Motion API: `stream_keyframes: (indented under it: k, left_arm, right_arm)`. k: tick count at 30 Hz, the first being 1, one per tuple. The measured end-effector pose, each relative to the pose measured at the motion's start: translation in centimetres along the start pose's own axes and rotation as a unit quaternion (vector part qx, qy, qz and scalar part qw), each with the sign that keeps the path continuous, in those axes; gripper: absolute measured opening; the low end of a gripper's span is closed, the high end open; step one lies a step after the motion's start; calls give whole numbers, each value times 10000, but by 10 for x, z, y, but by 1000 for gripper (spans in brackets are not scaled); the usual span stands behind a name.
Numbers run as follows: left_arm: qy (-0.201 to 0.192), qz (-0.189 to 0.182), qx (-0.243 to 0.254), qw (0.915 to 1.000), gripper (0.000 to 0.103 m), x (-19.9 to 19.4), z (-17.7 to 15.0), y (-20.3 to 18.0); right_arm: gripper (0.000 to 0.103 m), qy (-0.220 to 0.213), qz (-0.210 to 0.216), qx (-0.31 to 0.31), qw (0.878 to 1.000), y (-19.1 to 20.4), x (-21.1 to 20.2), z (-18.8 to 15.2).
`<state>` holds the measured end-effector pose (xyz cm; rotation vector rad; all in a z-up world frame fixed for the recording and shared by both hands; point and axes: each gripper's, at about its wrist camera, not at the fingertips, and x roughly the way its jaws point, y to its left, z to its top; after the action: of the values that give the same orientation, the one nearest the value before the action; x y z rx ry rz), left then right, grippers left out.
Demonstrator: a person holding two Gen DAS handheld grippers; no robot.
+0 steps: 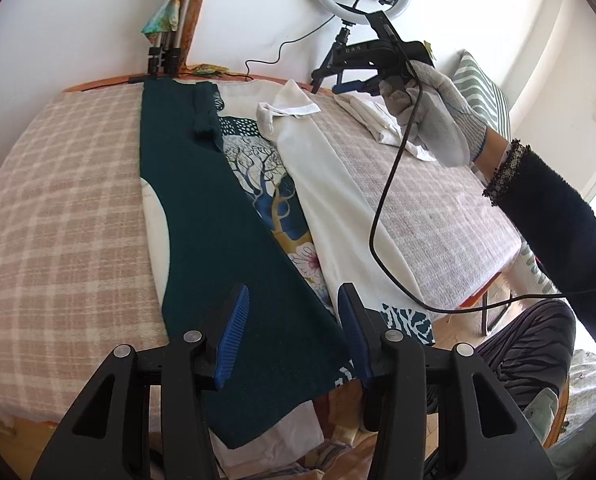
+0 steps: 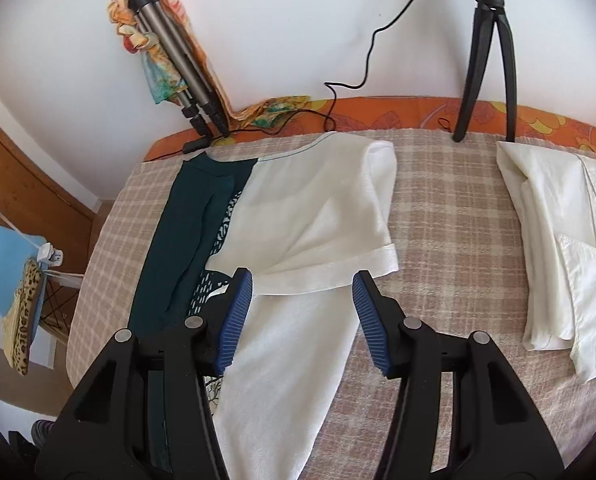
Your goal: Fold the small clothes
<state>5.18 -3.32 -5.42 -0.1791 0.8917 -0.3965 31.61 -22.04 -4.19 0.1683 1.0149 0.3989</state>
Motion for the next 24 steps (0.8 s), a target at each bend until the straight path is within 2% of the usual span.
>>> stream_keyframes:
  k: [2,4,9,10,13,16,19,24]
  left_arm:
    - [-175,254,-67,9995,51,-4,19,15]
    - [-340,362,-107,9987,51,-5,37,28]
    - [-673,653,-289,9952,51,-6,66,58]
    - [-700,685,-283,9948,51,-6,68,62]
    - [-747,646,-462,9940,51,-7,69,75]
    - [-685,510,-671,9941,51,-6,69,82]
    - [-731,524,-649,9938,51,-9,70,84]
    - [-804,516,-751,9926,51,-12,72,91]
  right_arm:
    - [55,6,-35,355,9994,-20,8,5]
    - [55,16,-122,616,9980,-35,21,8]
    - [55,104,-179,875,9960,-50,51,17]
    - [50,118,-196,872,9959,-49,56,19]
    - [9,273,-126,689,9972,-40,66,27]
    - [8,224,-210,379,9988,-20,62,37]
    - [7,150,-266,154,9994,5,60,54]
    - [7,153,-269,-6,9995,43,77,82]
